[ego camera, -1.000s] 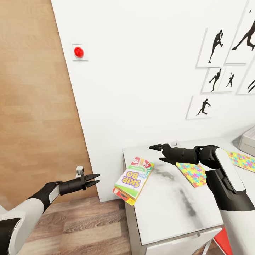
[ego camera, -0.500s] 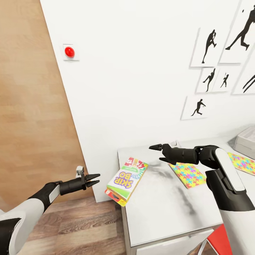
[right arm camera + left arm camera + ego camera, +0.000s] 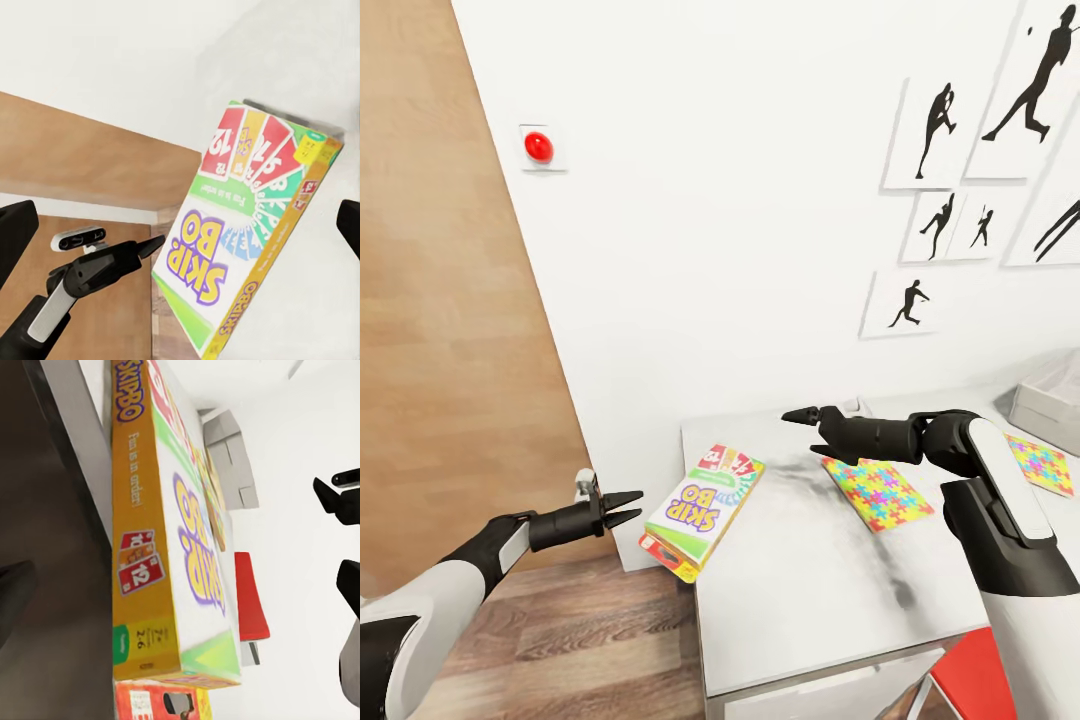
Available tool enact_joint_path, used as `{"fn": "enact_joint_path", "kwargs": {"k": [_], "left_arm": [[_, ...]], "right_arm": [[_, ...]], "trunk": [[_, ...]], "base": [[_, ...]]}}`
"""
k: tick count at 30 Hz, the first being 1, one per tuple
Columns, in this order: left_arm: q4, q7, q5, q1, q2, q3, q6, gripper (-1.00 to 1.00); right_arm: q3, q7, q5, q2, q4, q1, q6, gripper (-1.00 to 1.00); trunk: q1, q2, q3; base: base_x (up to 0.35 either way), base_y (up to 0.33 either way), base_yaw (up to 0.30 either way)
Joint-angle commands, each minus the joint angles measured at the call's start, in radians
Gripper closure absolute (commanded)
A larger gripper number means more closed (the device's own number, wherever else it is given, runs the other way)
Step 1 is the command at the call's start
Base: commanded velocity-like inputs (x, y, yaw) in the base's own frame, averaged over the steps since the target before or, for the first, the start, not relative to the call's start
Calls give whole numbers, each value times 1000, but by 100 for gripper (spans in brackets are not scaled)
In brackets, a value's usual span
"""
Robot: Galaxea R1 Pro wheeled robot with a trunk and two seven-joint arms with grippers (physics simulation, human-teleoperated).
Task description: Put all the toys in the child's room - the three board games (two on the bed and one on the table), the two jigsaw puzzles on the table, and the tennis ball on the table - inside the toy box on the table in the child's room.
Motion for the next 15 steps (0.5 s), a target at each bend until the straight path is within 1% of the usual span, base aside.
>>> {"fn": "enact_joint_path", "kwargs": {"k": [1,13,15], "left_arm": [[0,-4,-6,0,0,7,10,-100],[0,-4,-6,5,-1,7,13,-100],[0,-4,-6,6,-1,7,15,-100]], "right_arm": [[1,-10,-9,-1,-1,-1,1,-100],[2,-10,-9,0,-1,-2,1,-100],[2,-10,-9,0,-1,-2,1,-100]], "trunk": [[0,-1,-1],[0,-1,-1],[8,-15,-7]], "base": [[0,-7,0],[0,-1,0],[0,0,0]]}}
